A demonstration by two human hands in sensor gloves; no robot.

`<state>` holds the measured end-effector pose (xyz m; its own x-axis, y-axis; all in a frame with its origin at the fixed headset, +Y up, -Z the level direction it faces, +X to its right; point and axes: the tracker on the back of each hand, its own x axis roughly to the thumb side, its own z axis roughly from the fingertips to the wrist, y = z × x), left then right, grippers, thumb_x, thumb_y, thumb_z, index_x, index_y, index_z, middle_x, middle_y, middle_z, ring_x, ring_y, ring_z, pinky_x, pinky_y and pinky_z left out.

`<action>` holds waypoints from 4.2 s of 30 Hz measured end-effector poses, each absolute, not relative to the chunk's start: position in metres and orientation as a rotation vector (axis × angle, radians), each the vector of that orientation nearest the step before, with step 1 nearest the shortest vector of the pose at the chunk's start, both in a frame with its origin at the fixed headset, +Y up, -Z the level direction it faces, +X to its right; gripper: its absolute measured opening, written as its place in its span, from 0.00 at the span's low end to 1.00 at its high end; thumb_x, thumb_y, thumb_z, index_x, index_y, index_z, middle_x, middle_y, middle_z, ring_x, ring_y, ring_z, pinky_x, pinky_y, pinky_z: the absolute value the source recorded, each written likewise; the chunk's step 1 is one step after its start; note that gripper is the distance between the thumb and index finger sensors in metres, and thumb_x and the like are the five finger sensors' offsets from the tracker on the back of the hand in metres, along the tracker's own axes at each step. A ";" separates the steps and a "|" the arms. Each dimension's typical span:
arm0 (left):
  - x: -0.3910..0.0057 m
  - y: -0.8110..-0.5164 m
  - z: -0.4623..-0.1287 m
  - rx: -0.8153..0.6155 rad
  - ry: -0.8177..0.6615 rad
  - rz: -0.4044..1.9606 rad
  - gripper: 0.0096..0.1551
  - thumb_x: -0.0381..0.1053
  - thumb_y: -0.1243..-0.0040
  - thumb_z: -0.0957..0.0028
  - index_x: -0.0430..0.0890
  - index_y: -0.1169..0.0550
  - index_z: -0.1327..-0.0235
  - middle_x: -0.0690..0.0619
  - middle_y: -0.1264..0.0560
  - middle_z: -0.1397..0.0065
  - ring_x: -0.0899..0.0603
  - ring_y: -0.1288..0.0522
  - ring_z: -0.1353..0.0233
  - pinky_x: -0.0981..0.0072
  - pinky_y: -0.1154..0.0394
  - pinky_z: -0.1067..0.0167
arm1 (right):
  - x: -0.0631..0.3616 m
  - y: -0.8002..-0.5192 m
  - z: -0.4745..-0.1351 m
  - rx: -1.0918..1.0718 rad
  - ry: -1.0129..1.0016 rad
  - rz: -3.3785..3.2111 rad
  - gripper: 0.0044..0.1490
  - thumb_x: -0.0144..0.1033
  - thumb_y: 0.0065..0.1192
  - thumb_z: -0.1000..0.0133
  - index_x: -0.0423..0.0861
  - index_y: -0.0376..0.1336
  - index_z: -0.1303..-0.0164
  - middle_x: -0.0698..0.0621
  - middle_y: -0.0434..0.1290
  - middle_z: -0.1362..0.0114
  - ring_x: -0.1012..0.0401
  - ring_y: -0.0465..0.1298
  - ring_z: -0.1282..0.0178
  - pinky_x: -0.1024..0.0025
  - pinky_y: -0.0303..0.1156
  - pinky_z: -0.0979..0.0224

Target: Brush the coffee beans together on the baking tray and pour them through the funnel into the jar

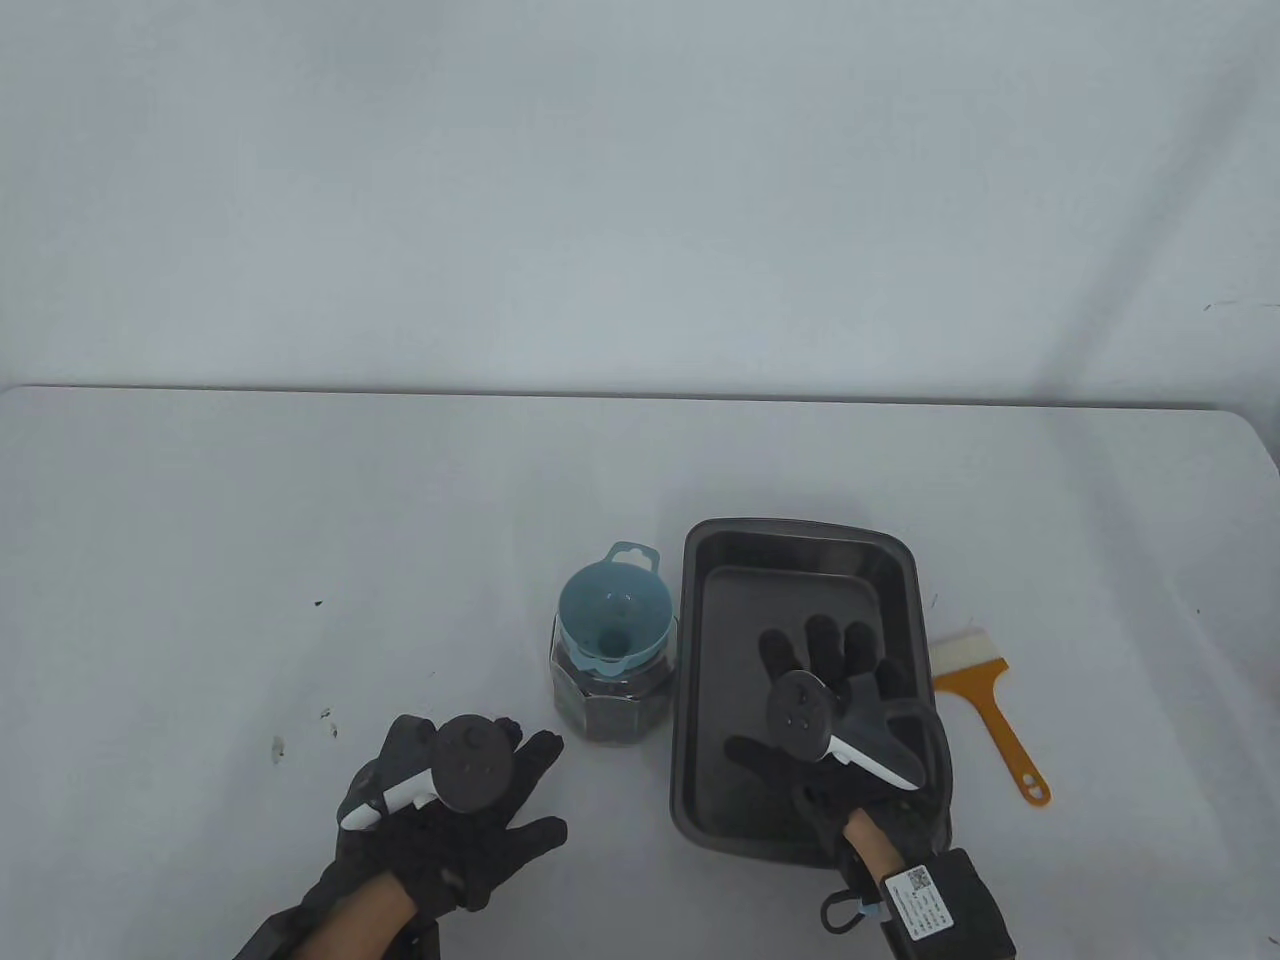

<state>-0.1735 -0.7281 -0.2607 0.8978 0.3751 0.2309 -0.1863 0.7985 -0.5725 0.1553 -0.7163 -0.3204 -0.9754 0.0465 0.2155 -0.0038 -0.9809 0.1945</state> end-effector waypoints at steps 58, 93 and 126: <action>-0.097 -0.655 -0.336 0.175 -0.483 0.104 0.25 0.64 0.42 0.55 0.56 0.22 0.47 0.57 0.20 0.38 0.47 0.23 0.30 0.41 0.38 0.23 | 0.187 -0.724 -0.332 0.285 0.443 2.805 0.59 0.69 0.49 0.53 0.57 0.24 0.29 0.35 0.37 0.19 0.34 0.40 0.21 0.30 0.42 0.26; -0.207 -0.627 -0.294 0.137 -0.300 0.303 0.24 0.63 0.48 0.53 0.51 0.22 0.52 0.52 0.21 0.50 0.50 0.23 0.49 0.48 0.32 0.36 | 0.187 -0.723 -0.330 0.259 0.459 2.764 0.57 0.66 0.50 0.53 0.56 0.27 0.28 0.34 0.41 0.20 0.34 0.42 0.22 0.31 0.42 0.27; -0.264 -0.742 -0.350 -0.264 0.063 0.707 0.26 0.62 0.52 0.51 0.49 0.24 0.48 0.49 0.23 0.47 0.46 0.25 0.46 0.44 0.35 0.36 | 0.186 -0.726 -0.331 0.252 0.457 2.758 0.56 0.66 0.50 0.53 0.56 0.28 0.27 0.34 0.43 0.20 0.34 0.44 0.22 0.31 0.43 0.27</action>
